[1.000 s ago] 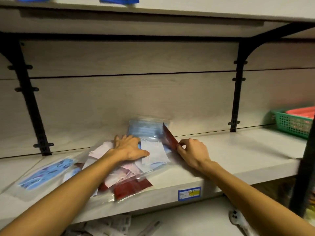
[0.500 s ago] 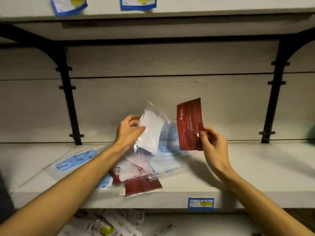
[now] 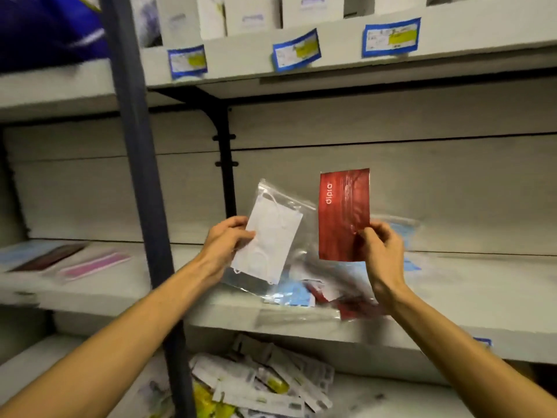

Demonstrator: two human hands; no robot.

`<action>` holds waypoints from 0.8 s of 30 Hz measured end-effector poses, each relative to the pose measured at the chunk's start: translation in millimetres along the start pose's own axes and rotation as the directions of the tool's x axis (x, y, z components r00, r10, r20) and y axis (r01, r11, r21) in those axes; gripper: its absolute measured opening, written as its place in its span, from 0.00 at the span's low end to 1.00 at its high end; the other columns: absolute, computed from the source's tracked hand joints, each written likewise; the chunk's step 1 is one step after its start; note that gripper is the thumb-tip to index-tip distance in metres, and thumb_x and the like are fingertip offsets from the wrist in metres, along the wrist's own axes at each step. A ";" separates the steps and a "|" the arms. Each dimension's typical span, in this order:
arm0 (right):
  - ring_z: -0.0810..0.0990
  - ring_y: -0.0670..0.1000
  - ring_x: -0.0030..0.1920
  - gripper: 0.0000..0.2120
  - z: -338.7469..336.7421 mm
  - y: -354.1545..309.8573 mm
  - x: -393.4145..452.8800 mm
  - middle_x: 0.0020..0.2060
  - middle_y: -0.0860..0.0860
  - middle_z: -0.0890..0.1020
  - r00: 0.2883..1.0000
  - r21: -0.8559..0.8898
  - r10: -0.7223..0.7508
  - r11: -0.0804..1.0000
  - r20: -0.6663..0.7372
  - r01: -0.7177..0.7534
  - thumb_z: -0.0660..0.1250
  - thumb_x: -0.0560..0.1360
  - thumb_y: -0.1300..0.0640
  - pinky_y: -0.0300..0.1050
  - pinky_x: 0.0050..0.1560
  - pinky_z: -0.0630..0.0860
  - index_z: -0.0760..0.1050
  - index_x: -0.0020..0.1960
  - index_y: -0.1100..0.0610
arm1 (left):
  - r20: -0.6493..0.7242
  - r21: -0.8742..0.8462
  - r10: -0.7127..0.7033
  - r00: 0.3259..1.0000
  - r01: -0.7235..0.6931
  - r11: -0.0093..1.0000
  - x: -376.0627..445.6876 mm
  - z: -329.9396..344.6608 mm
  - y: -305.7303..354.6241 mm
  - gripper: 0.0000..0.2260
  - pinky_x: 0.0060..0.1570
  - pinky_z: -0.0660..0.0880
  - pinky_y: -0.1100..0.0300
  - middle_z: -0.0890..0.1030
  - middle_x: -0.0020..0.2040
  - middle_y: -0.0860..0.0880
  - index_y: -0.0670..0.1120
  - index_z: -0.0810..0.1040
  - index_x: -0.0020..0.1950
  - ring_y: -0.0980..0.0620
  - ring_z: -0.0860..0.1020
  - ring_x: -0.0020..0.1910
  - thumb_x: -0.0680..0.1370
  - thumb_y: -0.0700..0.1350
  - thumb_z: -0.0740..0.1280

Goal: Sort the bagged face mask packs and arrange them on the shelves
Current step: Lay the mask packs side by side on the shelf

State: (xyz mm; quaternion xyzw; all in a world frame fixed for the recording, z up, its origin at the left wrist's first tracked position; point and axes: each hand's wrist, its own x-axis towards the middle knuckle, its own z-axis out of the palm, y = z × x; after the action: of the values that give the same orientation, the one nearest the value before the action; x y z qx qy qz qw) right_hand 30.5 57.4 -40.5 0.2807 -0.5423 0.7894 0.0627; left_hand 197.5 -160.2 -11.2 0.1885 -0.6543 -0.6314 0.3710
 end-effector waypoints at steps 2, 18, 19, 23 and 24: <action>0.73 0.51 0.38 0.08 36.0 -2.3 -22.8 0.35 0.53 0.78 0.999 0.039 0.039 0.999 -0.012 -0.038 0.60 0.77 0.67 0.47 0.41 0.73 0.76 0.44 0.60 | 0.033 0.011 -0.023 0.999 0.022 1.000 -15.5 -39.2 2.6 0.13 0.53 0.81 0.51 0.87 0.50 0.47 0.45 0.83 0.54 0.44 0.83 0.52 0.75 0.32 0.68; 0.79 0.43 0.40 0.10 307.0 11.5 -243.7 0.42 0.50 0.81 0.973 0.123 -0.005 0.992 0.232 -0.024 0.60 0.81 0.63 0.37 0.41 0.80 0.75 0.49 0.50 | -0.339 0.236 0.016 0.941 0.069 0.969 -105.4 -338.9 6.1 0.15 0.52 0.78 0.51 0.83 0.53 0.42 0.43 0.79 0.58 0.45 0.81 0.50 0.74 0.29 0.68; 0.80 0.44 0.41 0.10 322.0 15.2 -249.5 0.42 0.51 0.82 0.967 0.120 0.011 0.992 0.256 -0.043 0.60 0.81 0.63 0.38 0.42 0.81 0.75 0.50 0.50 | -0.388 0.242 0.030 0.921 0.070 0.968 -102.3 -354.8 5.0 0.13 0.51 0.78 0.52 0.82 0.51 0.42 0.43 0.78 0.55 0.44 0.80 0.49 0.74 0.30 0.68; 0.84 0.43 0.45 0.06 379.4 31.5 -254.3 0.42 0.46 0.84 0.937 0.138 0.067 0.983 0.343 -0.121 0.60 0.82 0.62 0.35 0.42 0.81 0.76 0.53 0.54 | -0.484 0.351 0.147 0.863 0.037 0.935 -86.0 -414.3 -4.4 0.09 0.50 0.77 0.54 0.79 0.43 0.48 0.41 0.76 0.50 0.46 0.77 0.47 0.74 0.30 0.68; 0.84 0.43 0.45 0.06 393.6 35.6 -251.8 0.43 0.46 0.84 0.931 0.136 0.077 0.982 0.356 -0.134 0.60 0.82 0.63 0.34 0.41 0.80 0.75 0.53 0.55 | -0.498 0.389 0.175 0.850 0.038 0.920 -80.3 -428.8 -6.7 0.09 0.53 0.78 0.52 0.79 0.45 0.49 0.42 0.75 0.52 0.46 0.79 0.48 0.75 0.32 0.69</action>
State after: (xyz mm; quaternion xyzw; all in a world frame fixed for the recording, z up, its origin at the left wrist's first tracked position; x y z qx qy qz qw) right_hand 374.0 -256.0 -98.4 0.3907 -0.4948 0.7698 -0.0996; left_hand 558.7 -398.0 -68.7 0.3982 -0.6459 -0.4014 0.5130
